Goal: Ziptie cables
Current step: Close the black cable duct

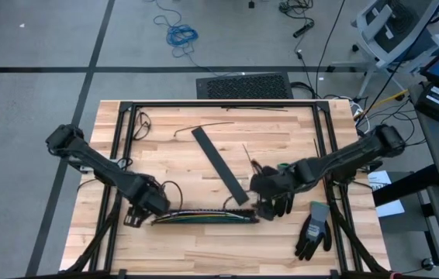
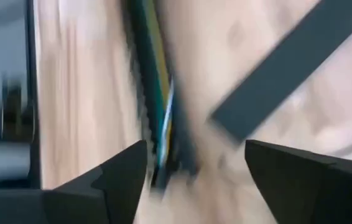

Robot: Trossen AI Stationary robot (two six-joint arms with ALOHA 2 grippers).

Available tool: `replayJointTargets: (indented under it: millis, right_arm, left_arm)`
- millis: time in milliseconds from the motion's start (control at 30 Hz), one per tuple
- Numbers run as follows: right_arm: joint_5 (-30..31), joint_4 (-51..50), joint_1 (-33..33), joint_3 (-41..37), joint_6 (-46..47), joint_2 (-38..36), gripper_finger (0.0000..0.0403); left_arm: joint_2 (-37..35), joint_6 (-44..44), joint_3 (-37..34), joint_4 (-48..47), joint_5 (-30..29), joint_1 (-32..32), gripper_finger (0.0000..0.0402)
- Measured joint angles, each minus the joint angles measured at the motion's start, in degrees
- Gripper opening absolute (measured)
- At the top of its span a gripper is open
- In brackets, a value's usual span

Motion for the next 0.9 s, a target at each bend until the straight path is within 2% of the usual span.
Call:
replayJointTargets:
  millis: [133,233,333,400,567,733,900]
  right_arm:
    - [12.6,11.6,-4.9,0.1,-2.7,-0.2,0.0290]
    - [13.5,23.3,-11.9,0.8,-4.9,4.3,0.0306]
    - [13.7,25.4,-18.9,6.5,-7.6,12.3,0.0314]
    - [12.8,22.5,-23.3,13.4,-9.5,18.7,0.0316]
    - [8.2,5.1,-30.6,35.6,-11.9,35.0,0.0316]
    - [4.0,-13.3,-33.1,56.2,-11.8,48.3,0.0316]
    - [0.2,-24.7,-33.7,70.5,-6.8,58.3,0.0316]
  left_arm:
    - [-6.7,-1.8,0.0,2.1,-7.8,0.0,0.0202]
    - [-12.2,-6.9,0.0,4.8,-14.1,0.0,0.0202]
    - [-16.8,-13.3,0.0,5.1,-19.2,0.0,0.0202]
    - [-19.1,-17.4,0.0,5.2,-20.9,0.0,0.0202]
    - [-21.9,-23.0,0.0,5.5,-21.5,0.0,0.0202]
    - [-22.0,-22.3,0.0,5.5,-21.6,0.0,0.0202]
    - [-22.0,-21.1,0.0,5.5,-21.7,0.0,0.0202]
